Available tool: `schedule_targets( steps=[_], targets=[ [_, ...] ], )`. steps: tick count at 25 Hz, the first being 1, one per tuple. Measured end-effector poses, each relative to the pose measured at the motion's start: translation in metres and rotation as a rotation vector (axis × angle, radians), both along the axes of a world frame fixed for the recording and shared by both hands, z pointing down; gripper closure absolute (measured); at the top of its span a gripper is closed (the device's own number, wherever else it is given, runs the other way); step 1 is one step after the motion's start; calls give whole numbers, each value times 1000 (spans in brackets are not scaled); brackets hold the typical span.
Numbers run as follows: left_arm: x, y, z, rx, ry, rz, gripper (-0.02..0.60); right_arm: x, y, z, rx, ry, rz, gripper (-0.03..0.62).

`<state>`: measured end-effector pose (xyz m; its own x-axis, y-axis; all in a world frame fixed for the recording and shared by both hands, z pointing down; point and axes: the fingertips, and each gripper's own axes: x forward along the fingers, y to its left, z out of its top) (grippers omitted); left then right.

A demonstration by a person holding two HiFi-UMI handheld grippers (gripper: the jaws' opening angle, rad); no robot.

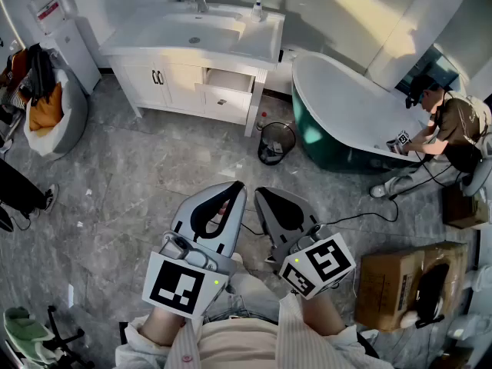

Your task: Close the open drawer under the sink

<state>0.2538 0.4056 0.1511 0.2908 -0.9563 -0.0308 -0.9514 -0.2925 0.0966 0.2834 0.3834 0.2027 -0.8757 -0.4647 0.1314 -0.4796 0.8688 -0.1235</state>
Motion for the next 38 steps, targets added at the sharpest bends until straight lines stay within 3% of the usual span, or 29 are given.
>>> schedule_targets(
  steps=[9, 14, 24, 38],
  targets=[
    [12, 2, 4, 3, -9, -38, 566, 12, 4, -4, 24, -13, -16, 585],
    [2, 8, 7, -11, -6, -82, 566, 10, 4, 0, 5, -14, -27, 585],
    [-68, 0, 14, 1, 7, -179, 566, -37, -10, 18, -31, 10, -59, 585],
    [-194, -97, 17, -21, -17, -89, 566, -175, -100, 28, -37, 47, -4, 585]
  ],
)
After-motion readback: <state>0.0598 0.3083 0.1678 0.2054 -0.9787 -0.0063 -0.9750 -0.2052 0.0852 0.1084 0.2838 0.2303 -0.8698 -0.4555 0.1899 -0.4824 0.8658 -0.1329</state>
